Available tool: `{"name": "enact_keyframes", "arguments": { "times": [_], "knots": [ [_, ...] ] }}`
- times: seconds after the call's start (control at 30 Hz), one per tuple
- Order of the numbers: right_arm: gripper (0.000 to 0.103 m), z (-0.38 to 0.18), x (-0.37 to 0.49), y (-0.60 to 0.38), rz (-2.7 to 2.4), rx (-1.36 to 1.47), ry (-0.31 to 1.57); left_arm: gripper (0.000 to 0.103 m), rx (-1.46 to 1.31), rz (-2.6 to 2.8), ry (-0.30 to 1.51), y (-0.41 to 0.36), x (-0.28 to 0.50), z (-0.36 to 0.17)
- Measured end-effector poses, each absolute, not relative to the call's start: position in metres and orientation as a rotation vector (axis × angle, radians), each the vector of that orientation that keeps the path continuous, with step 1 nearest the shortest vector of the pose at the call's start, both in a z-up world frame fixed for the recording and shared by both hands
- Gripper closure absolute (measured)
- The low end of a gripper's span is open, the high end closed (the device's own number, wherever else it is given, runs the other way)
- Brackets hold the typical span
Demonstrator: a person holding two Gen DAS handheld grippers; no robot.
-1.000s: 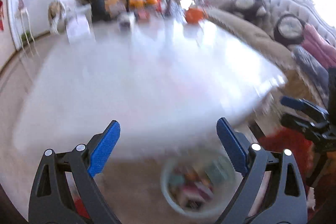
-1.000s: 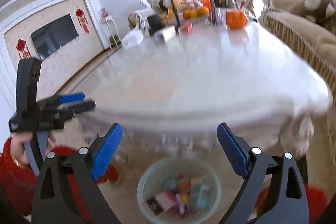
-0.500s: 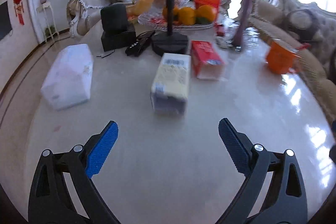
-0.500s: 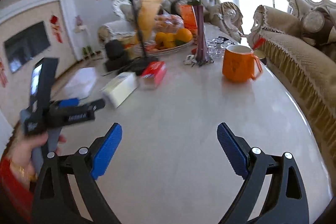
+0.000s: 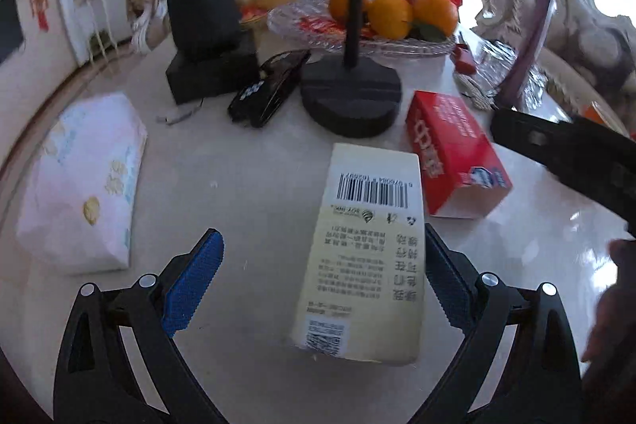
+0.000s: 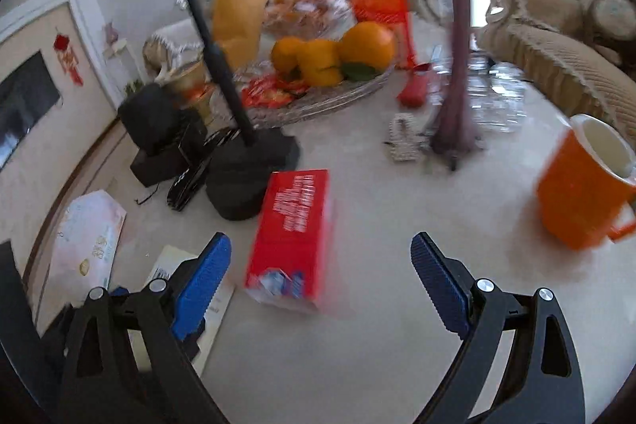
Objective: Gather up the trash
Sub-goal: 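Grasp the cream barcode box with the left tool while the right tool grasps the red box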
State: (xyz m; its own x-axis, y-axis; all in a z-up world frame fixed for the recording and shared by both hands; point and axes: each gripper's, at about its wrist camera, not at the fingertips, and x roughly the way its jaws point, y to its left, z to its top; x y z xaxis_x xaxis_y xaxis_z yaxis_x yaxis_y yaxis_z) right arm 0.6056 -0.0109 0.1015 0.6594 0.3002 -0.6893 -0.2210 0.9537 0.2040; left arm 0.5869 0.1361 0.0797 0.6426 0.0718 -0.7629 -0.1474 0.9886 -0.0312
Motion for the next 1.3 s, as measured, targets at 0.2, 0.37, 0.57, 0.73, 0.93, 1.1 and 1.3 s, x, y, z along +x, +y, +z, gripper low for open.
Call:
{"name": "enact_keyframes", "arguments": {
  "times": [0.2,0.37,0.57,0.73,0.93,1.1,1.3],
  "knots": [
    [0.015,0.087,0.626,0.016,0.253,-0.037,0.833,0.009,-0.125,0.154,0.905,0.145,0.59,0.071],
    [0.015,0.07,0.634,0.011,0.259,-0.045,0.874,0.009,-0.104,0.201,0.935,0.145,0.595,0.067],
    [0.015,0.061,0.634,0.023,0.316,-0.107,0.914,0.009,-0.081,0.228,0.95,0.144,0.597,0.064],
    [0.015,0.06,0.633,0.028,0.307,-0.153,0.925,0.007,-0.085,0.224,0.951,0.144,0.596,0.063],
    [0.013,0.059,0.636,0.031,0.315,-0.151,0.93,0.007,-0.085,0.215,0.952,0.142,0.595,0.063],
    [0.007,0.057,0.639,0.036,0.33,-0.163,0.94,0.008,-0.087,0.215,0.95,0.143,0.595,0.063],
    [0.023,0.06,0.636,0.039,0.339,-0.165,0.928,0.056,-0.102,0.2,0.898,0.148,0.589,0.071]
  ]
}}
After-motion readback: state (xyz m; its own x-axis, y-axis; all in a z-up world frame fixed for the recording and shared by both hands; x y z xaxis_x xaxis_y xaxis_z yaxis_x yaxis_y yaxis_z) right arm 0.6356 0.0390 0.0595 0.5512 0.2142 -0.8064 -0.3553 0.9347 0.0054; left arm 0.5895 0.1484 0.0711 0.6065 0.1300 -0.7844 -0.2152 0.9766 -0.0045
